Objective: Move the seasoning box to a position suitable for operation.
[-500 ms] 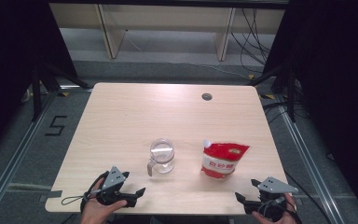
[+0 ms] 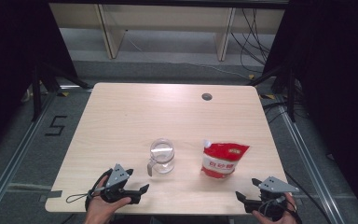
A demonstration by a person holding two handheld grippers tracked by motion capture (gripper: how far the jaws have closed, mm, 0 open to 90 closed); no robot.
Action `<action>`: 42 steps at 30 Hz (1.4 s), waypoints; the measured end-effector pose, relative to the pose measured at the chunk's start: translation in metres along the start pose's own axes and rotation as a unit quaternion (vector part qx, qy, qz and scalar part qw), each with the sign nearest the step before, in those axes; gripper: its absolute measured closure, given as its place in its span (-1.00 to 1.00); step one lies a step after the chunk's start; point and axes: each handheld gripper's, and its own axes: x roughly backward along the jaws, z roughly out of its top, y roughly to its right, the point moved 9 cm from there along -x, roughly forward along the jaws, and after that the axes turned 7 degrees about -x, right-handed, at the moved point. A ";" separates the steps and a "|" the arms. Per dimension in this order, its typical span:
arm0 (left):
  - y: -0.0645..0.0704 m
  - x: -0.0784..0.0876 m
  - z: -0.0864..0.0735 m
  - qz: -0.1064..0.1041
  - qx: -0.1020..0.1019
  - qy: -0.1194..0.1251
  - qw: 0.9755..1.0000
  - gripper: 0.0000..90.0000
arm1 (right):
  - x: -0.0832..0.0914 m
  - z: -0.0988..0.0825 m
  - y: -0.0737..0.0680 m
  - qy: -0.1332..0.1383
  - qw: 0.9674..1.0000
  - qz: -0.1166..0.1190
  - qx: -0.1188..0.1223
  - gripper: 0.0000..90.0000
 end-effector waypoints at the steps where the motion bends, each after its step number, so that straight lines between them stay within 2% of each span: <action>1: 0.002 -0.002 0.006 0.000 -0.002 0.008 1.000 -0.56 | 0.000 0.000 0.000 0.004 1.000 0.000 -0.010 -0.51; 3: 0.003 -0.003 0.009 0.003 -0.015 0.004 1.000 -0.53 | 0.001 0.000 0.001 0.001 1.000 0.001 -0.006 -0.50; 4: 0.005 -0.005 0.010 0.001 -0.002 0.008 1.000 -0.52 | 0.000 0.000 0.001 0.003 1.000 0.001 -0.005 -0.50; 5: 0.006 -0.007 0.013 0.001 -0.001 0.012 1.000 -0.49 | 0.000 0.000 0.001 0.003 1.000 -0.001 -0.003 -0.50; 6: 0.003 -0.007 0.015 0.006 -0.022 0.010 1.000 -0.48 | 0.001 -0.001 -0.001 -0.001 1.000 -0.001 -0.019 -0.50; 9: 0.003 -0.009 0.016 0.014 -0.022 0.004 1.000 -0.37 | 0.000 0.000 0.001 0.004 1.000 0.003 -0.006 -0.49; 10: 0.003 -0.012 0.019 0.011 -0.032 0.011 0.999 -0.37 | 0.001 0.001 0.001 0.006 1.000 0.002 -0.003 -0.49; 11: 0.006 -0.014 0.021 0.010 -0.021 0.012 1.000 -0.32 | 0.001 0.000 0.001 0.002 1.000 0.000 -0.003 -0.49; 13: 0.007 -0.019 0.024 0.008 -0.031 0.017 0.999 -0.20 | 0.002 -0.001 0.001 -0.002 1.000 -0.004 -0.013 -0.49; 14: 0.007 -0.020 0.024 0.008 -0.037 0.015 0.999 -0.15 | 0.001 -0.001 0.003 0.000 1.000 -0.003 -0.002 -0.49; 16: 0.006 -0.021 0.025 0.013 -0.038 0.014 0.999 -0.07 | 0.001 0.000 0.003 0.002 1.000 0.001 -0.001 -0.50; 18: 0.004 -0.025 0.026 0.023 -0.026 0.017 0.999 0.01 | 0.000 0.000 0.003 0.004 1.000 0.001 0.002 -0.50; 19: 0.003 -0.027 0.028 0.025 -0.026 0.021 0.999 0.04 | 0.000 -0.001 0.000 0.002 1.000 0.000 -0.014 -0.50; 20: 0.002 -0.027 0.028 0.027 -0.028 0.020 0.999 0.11 | -0.001 0.000 0.002 0.005 1.000 0.004 0.001 -0.50; 21: -0.001 -0.028 0.029 0.031 -0.050 0.017 0.998 0.17 | -0.001 -0.001 0.001 0.003 1.000 0.003 -0.002 -0.50; 22: -0.001 -0.030 0.030 0.031 -0.049 0.019 0.998 0.23 | -0.002 -0.001 0.002 0.003 1.000 -0.003 0.000 -0.50; 24: 0.000 -0.031 0.029 0.033 -0.042 0.016 0.998 0.41 | -0.001 -0.001 -0.001 0.002 1.000 0.003 -0.007 -0.50; 25: -0.003 -0.032 0.031 0.038 -0.056 0.017 0.998 0.49 | -0.001 -0.002 -0.002 -0.001 1.000 0.005 -0.012 -0.49; 26: -0.002 -0.031 0.032 0.037 -0.053 0.020 0.998 0.52 | -0.001 -0.001 -0.001 0.001 1.000 0.004 -0.006 -0.49; 27: -0.003 -0.031 0.033 0.033 -0.068 0.020 0.997 0.55 | -0.002 -0.001 0.001 0.002 1.000 0.004 0.003 -0.49; 28: -0.003 -0.030 0.033 0.035 -0.072 0.018 0.997 0.57 | -0.002 -0.001 0.001 0.001 1.000 0.003 0.004 -0.49; 31: -0.003 -0.029 0.033 0.034 -0.062 0.017 0.997 0.58 | -0.003 -0.001 0.002 0.003 1.000 0.006 0.009 -0.49; 33: -0.007 -0.027 0.031 0.035 -0.073 0.013 0.997 0.58 | -0.002 -0.002 0.000 -0.003 1.000 0.008 0.002 -0.49; 34: -0.008 -0.026 0.031 0.035 -0.064 0.013 0.997 0.58 | -0.002 -0.002 0.001 -0.004 1.000 0.009 0.006 -0.49; 35: -0.012 -0.024 0.029 0.038 -0.067 0.006 0.997 0.58 | -0.002 -0.002 0.000 -0.004 1.000 0.011 0.009 -0.49; 36: -0.017 -0.023 0.029 0.044 -0.065 0.013 0.997 0.58 | -0.002 -0.002 -0.001 -0.004 1.000 0.012 0.006 -0.49; 37: -0.019 -0.021 0.029 0.049 -0.054 0.013 0.997 0.59 | -0.003 -0.002 -0.001 -0.003 1.000 0.012 0.006 -0.49; 38: -0.024 -0.020 0.029 0.051 -0.064 0.014 0.997 0.59 | -0.003 -0.002 -0.001 -0.003 1.000 0.013 0.009 -0.49; 39: -0.027 -0.019 0.028 0.060 -0.054 0.014 0.997 0.59 | -0.002 -0.002 0.000 -0.003 1.000 0.008 0.011 -0.49; 40: -0.032 -0.017 0.027 0.064 -0.060 0.010 0.996 0.59 | -0.003 -0.002 0.000 -0.003 1.000 0.012 0.009 -0.49; 42: -0.037 -0.016 0.026 0.067 -0.050 0.016 0.996 0.60 | -0.002 -0.002 -0.001 -0.004 1.000 0.012 0.006 -0.49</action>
